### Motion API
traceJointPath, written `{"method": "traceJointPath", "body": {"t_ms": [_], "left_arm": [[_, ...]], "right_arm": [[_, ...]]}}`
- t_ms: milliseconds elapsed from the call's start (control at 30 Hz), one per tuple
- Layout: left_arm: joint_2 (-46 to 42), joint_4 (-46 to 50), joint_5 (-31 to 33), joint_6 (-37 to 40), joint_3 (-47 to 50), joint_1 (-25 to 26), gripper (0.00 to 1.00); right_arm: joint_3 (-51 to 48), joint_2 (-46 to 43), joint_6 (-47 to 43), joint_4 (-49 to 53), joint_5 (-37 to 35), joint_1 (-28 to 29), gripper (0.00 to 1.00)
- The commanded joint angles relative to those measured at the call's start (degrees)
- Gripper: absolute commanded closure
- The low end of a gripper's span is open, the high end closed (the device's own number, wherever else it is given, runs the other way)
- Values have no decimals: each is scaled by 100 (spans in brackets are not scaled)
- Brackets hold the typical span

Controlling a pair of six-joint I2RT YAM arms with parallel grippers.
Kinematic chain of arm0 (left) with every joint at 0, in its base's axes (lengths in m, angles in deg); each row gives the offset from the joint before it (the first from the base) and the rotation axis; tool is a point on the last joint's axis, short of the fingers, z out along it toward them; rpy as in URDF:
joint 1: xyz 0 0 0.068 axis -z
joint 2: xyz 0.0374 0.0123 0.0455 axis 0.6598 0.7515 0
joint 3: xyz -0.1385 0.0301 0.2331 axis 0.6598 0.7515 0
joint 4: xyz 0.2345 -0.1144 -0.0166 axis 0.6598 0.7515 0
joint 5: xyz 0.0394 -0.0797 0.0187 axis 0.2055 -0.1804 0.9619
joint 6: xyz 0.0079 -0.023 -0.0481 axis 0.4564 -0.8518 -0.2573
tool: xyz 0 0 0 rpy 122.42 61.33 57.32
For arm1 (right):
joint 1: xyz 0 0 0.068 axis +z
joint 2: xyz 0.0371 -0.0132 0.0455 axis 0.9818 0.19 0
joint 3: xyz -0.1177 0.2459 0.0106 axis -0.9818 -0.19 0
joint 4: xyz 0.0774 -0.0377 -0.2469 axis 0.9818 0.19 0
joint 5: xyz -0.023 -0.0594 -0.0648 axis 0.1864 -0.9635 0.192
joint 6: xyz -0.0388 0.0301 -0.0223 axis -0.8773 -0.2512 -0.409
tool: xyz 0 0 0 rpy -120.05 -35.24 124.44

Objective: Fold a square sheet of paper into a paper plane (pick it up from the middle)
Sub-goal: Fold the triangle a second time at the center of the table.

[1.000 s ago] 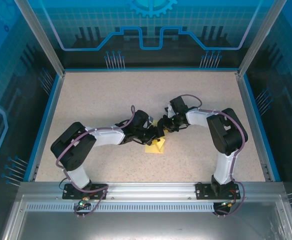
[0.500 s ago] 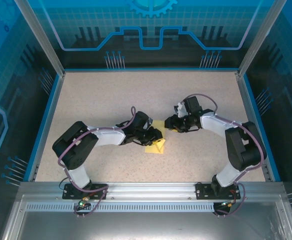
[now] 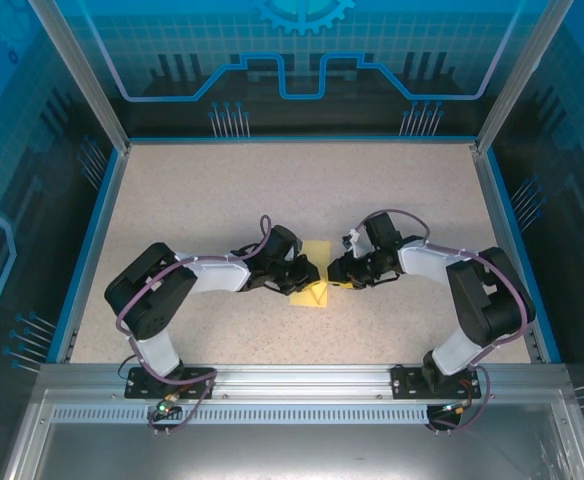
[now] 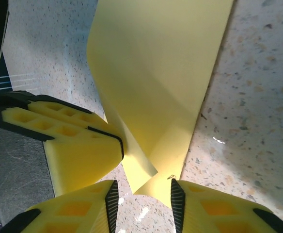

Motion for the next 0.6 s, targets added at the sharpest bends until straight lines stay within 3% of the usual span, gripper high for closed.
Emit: {"method": "traceJointPath", "body": {"t_ms": [0, 333, 567], "left_arm": [[-161, 13, 89, 40, 80, 33, 88], [-226, 18, 90, 39, 99, 34, 89], [-296, 68, 129, 45, 117, 33, 90]], "right_arm": [[62, 179, -11, -172, 162, 101, 65], [32, 413, 101, -474, 314, 181, 68], [132, 541, 158, -456, 73, 160, 86]]}}
